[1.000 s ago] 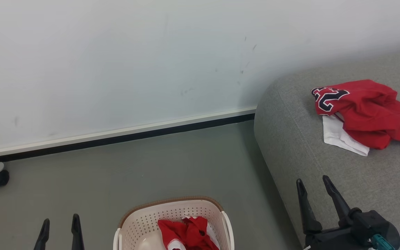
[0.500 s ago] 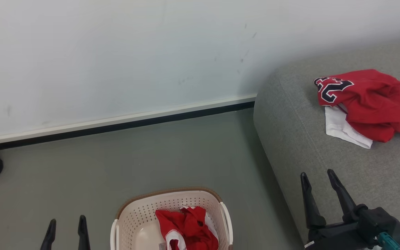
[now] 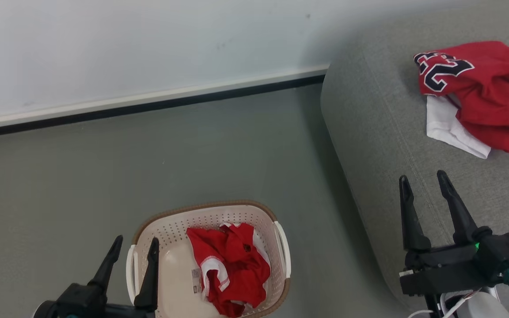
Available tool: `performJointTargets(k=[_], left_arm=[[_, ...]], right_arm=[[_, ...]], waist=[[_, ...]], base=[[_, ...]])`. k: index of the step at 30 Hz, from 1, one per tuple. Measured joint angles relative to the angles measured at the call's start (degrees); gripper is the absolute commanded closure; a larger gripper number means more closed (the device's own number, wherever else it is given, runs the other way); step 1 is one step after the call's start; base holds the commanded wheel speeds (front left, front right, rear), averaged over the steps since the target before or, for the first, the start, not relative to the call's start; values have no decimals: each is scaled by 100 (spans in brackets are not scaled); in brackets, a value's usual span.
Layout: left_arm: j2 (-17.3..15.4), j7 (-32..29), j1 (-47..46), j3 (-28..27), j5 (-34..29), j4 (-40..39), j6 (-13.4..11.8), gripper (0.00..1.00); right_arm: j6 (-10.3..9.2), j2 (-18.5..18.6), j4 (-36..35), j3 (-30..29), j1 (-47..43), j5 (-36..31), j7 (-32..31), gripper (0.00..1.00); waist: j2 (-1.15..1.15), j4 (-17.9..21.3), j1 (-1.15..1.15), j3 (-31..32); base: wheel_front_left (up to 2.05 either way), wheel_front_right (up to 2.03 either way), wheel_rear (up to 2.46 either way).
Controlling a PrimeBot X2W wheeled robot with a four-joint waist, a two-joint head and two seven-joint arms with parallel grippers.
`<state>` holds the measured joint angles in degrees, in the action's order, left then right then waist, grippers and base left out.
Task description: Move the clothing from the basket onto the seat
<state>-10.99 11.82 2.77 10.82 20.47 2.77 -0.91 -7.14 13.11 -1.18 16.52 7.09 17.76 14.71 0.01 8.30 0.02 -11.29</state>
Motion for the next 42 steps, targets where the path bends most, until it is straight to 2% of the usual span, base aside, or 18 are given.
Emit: performJointTargets(k=[11, 27, 42], left_arm=[[198, -350, -1006, 464, -247, 1145, 247, 0], [168, -678, -2243, 672, -515, 2431, 346, 0], [185, -742, -3228, 686, -706, 3298, 344, 0]], right_arm=[[0, 5, -323, -185, 634, -110, 0, 0], [0, -104, -758, -441, 1274, -258, 1, 0], [0, -188, -931, -599, 1714, -369, 2, 0]], waist=[[1, 203, 0, -979], [1, 534, -1, -2343], [1, 670, -1, -3500]], base=[[0, 0, 0], [0, 0, 0], [0, 0, 0]])
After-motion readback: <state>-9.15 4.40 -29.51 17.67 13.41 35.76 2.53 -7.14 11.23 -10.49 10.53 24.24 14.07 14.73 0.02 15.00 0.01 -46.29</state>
